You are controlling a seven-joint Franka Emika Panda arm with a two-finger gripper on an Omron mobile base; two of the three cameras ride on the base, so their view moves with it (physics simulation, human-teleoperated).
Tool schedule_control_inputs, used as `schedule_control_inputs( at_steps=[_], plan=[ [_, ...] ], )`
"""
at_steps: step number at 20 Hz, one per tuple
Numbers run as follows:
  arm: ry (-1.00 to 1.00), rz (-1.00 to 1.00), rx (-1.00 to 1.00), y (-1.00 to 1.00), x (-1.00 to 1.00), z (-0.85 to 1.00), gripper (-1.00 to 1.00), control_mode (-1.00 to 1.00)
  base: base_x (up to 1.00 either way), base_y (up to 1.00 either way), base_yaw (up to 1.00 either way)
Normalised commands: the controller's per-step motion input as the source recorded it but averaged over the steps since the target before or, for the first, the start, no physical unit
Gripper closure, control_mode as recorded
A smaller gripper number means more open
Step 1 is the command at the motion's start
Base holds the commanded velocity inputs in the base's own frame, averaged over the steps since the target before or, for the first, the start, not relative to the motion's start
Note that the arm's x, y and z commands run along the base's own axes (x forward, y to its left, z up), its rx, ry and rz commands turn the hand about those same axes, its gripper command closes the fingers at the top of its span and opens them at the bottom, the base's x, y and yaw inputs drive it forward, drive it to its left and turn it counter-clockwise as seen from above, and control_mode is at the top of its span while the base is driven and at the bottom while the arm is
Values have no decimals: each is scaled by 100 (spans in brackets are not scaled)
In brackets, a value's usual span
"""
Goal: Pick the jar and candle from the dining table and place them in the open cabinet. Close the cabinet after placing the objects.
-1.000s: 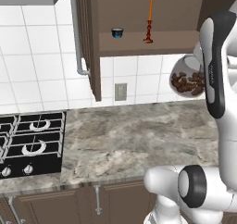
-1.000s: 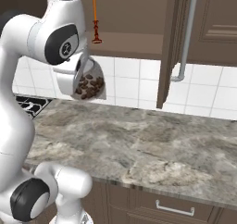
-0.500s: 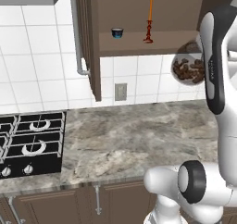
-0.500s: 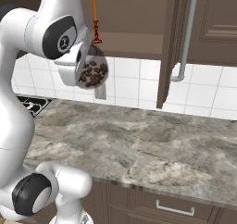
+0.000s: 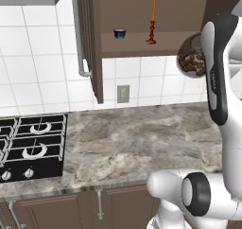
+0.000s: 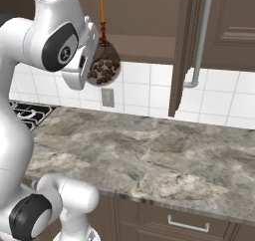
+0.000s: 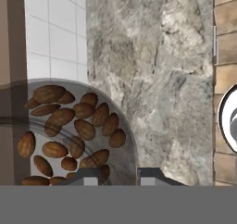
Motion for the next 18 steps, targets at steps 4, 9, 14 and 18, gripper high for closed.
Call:
schedule_control_inputs(
  at_steps=[4, 9, 14, 18],
  plan=[
    [-1, -4, -1, -6, 13, 3, 100, -100, 0, 0, 0],
    [-2, -2, 0, -10, 19, 10, 100, -100, 0, 0, 0],
    [-1, 0, 0, -11, 22, 14, 100, -100, 0, 0, 0],
    [2, 0, 0, -4, 27, 7, 100, -100, 0, 0, 0]
  ],
)
